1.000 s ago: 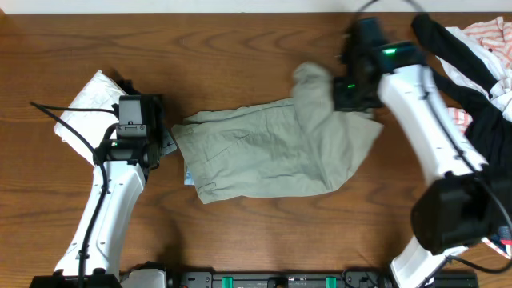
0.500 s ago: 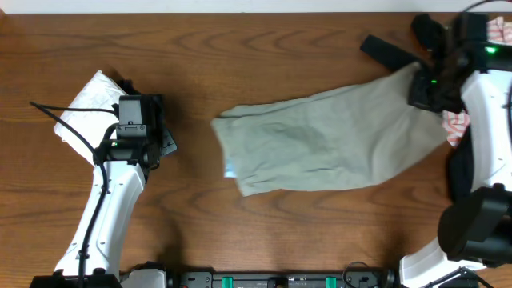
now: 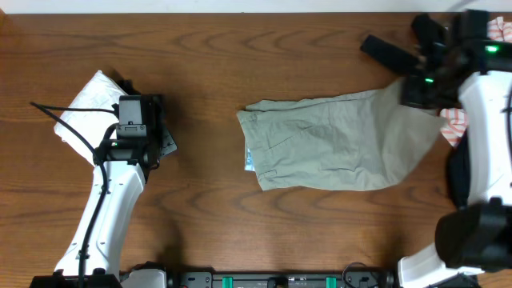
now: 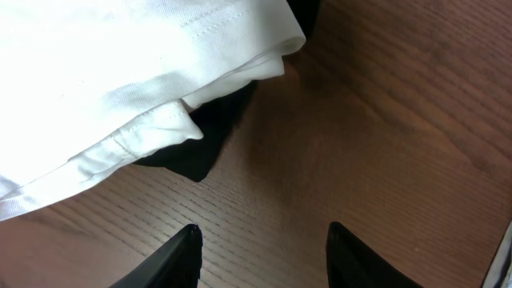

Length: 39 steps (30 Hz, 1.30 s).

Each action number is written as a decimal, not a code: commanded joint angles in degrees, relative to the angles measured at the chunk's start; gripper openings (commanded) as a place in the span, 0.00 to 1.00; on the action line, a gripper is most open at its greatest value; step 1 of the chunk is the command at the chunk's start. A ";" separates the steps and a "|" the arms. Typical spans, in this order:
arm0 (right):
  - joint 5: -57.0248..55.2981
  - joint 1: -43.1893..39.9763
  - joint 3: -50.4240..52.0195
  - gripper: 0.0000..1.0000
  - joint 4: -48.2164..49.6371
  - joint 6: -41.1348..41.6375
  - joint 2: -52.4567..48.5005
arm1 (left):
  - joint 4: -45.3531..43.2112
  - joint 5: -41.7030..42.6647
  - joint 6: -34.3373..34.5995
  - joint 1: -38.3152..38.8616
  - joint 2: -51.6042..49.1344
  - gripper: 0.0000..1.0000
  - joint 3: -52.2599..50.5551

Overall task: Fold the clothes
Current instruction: 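Fold the shorts' right half over onto the left half with the right gripper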

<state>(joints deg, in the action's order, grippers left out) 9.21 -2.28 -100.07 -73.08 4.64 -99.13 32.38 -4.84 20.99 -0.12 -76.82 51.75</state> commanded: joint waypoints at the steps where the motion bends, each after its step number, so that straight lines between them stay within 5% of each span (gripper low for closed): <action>1: 4.11 10.25 -2.80 0.01 1.18 2.69 5.25 | 0.07 -0.04 0.31 -0.17 -0.17 0.50 0.61; 11: -0.87 34.01 -2.21 0.01 3.19 8.85 -5.01 | 0.09 -0.04 0.31 -0.17 -0.17 0.50 0.61; 27: -0.83 43.54 -2.21 0.02 3.61 8.04 -20.24 | 0.11 -0.04 0.31 -0.17 -0.17 0.50 0.61; 33: -0.92 42.97 -3.45 0.20 3.30 2.12 -20.04 | 0.04 3.26 0.26 -0.17 -0.17 0.50 0.61; 39: -1.70 37.35 -16.81 0.42 -1.73 1.44 -19.19 | -1.27 7.04 -1.49 0.37 -0.17 0.56 0.61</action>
<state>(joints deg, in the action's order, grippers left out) 8.29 39.00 -109.06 -73.65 7.90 -119.52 31.75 -0.14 20.60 -0.03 -76.82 51.75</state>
